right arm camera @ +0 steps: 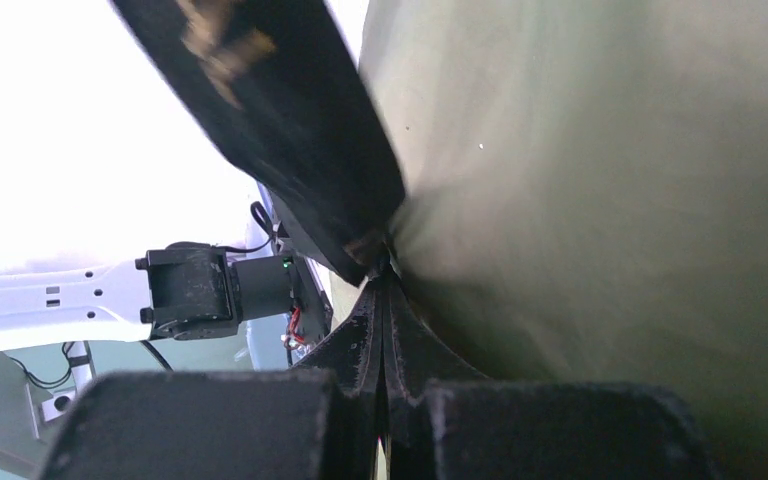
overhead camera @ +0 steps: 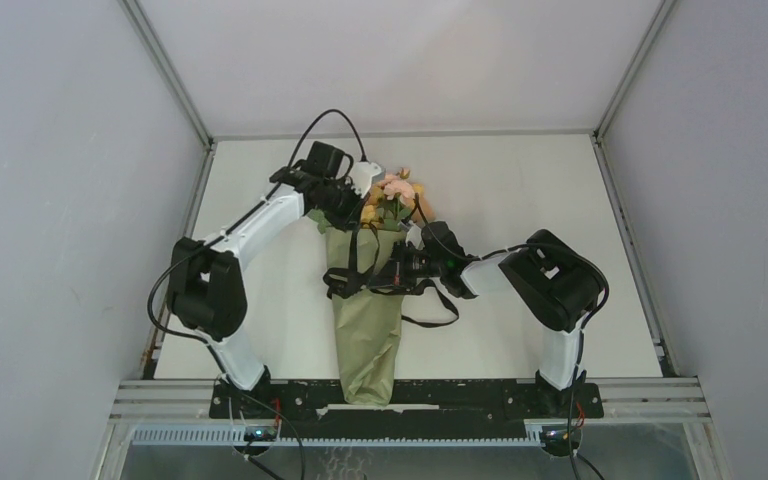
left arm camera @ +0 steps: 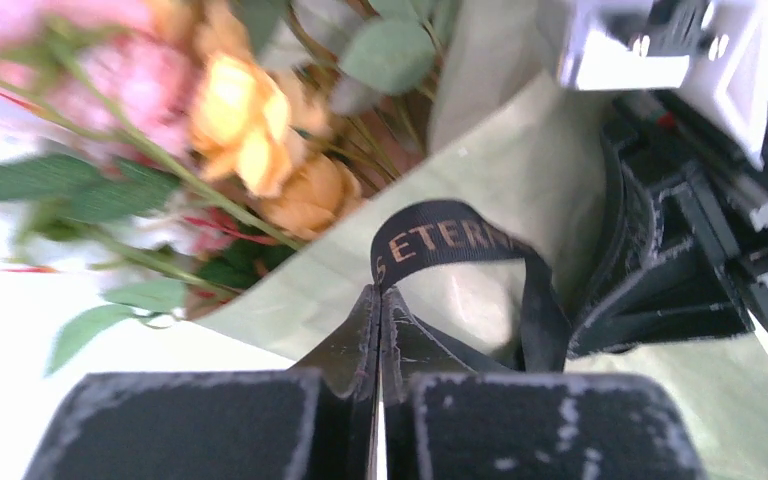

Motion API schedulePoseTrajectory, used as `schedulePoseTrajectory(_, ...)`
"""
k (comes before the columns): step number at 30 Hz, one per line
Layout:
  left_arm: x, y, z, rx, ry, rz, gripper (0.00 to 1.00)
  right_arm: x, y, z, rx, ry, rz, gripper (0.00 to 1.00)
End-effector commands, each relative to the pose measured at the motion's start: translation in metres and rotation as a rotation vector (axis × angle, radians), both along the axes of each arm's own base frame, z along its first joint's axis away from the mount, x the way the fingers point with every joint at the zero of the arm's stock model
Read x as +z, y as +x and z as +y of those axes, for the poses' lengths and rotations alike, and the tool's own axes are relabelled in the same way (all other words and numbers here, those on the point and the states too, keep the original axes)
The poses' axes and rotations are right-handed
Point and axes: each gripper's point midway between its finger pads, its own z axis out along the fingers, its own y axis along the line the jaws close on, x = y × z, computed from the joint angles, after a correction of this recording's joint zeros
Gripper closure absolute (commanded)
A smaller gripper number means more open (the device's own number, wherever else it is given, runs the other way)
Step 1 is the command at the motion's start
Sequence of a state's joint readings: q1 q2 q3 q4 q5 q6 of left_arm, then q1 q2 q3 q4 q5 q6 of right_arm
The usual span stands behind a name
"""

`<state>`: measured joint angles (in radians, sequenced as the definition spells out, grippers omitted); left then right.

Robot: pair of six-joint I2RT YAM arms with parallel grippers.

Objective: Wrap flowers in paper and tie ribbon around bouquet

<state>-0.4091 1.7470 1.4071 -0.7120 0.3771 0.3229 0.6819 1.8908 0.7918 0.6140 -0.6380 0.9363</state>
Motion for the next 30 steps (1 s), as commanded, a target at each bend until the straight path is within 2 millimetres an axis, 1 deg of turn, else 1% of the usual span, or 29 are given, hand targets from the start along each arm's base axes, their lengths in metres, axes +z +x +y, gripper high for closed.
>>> schedulePoseTrajectory(1,0.058,0.047,0.003,0.019,0.074,-0.281,1.00,0.014,0.002,0.001,0.015,0.030,-0.053,1.00)
schedulePoseTrajectory(2,0.060,0.055,0.005,0.029,0.107,-0.325,1.00,0.014,0.002,0.001,0.015,0.030,-0.053,1.00)
schedulePoseTrajectory(4,0.058,0.067,0.008,0.032,0.164,-0.392,1.00,0.013,0.002,0.001,0.015,0.028,-0.051,1.00)
schedulePoseTrajectory(5,0.053,0.068,0.006,0.006,0.183,-0.412,1.00,0.013,0.002,0.001,0.017,0.028,-0.050,1.00)
schedulePoseTrajectory(7,0.037,0.066,-0.001,-0.053,0.214,-0.428,1.00,0.013,0.001,0.002,0.023,0.030,-0.051,1.00)
schedulePoseTrajectory(8,0.027,0.063,-0.003,-0.076,0.235,-0.426,0.93,0.014,0.002,0.002,0.024,0.031,-0.051,1.00)
schedulePoseTrajectory(9,0.019,0.061,-0.005,-0.091,0.257,-0.420,0.83,0.014,0.002,0.003,0.024,0.031,-0.051,1.00)
schedulePoseTrajectory(10,0.012,0.059,-0.006,-0.104,0.271,-0.410,0.76,0.015,0.001,0.003,0.026,0.033,-0.054,1.00)
schedulePoseTrajectory(12,0.006,0.061,-0.005,-0.092,0.282,-0.407,0.67,0.016,0.002,0.003,0.027,0.034,-0.056,1.00)
schedulePoseTrajectory(14,0.011,0.070,0.002,-0.043,0.313,-0.444,0.58,0.016,0.001,0.003,0.029,0.032,-0.057,1.00)
schedulePoseTrajectory(15,0.016,0.076,0.007,-0.015,0.330,-0.472,0.50,0.016,0.002,0.003,0.029,0.032,-0.058,1.00)
schedulePoseTrajectory(16,0.023,0.080,0.012,0.015,0.341,-0.497,0.43,0.016,0.002,0.002,0.029,0.031,-0.057,1.00)
schedulePoseTrajectory(18,0.039,0.087,0.023,0.067,0.361,-0.547,0.34,0.016,0.002,0.002,0.030,0.031,-0.058,1.00)
schedulePoseTrajectory(20,0.057,0.088,0.034,0.105,0.373,-0.585,0.29,0.017,0.002,0.003,0.030,0.033,-0.061,1.00)
schedulePoseTrajectory(21,0.063,0.084,0.040,0.113,0.381,-0.587,0.28,0.017,0.002,0.003,0.031,0.035,-0.062,1.00)
schedulePoseTrajectory(23,0.074,0.070,0.046,0.112,0.363,-0.568,0.30,0.018,0.003,0.003,0.029,0.038,-0.064,1.00)
schedulePoseTrajectory(24,0.076,0.057,0.045,0.081,0.332,-0.538,0.34,0.018,0.003,0.003,0.029,0.039,-0.066,1.00)
schedulePoseTrajectory(26,0.063,0.010,0.023,-0.128,0.191,-0.416,0.52,0.020,0.004,0.003,0.030,0.044,-0.070,1.00)
schedulePoseTrajectory(27,0.057,-0.014,0.016,-0.246,0.138,-0.373,0.57,0.020,0.004,0.004,0.032,0.045,-0.070,1.00)
schedulePoseTrajectory(28,0.046,-0.042,0.010,-0.372,0.082,-0.322,0.58,0.020,0.004,0.004,0.033,0.045,-0.070,1.00)
schedulePoseTrajectory(29,0.037,-0.064,0.008,-0.489,0.050,-0.305,0.55,0.021,0.005,0.004,0.034,0.047,-0.069,1.00)
schedulePoseTrajectory(30,0.028,-0.078,0.009,-0.573,0.036,-0.307,0.51,0.021,0.005,0.004,0.036,0.049,-0.070,1.00)
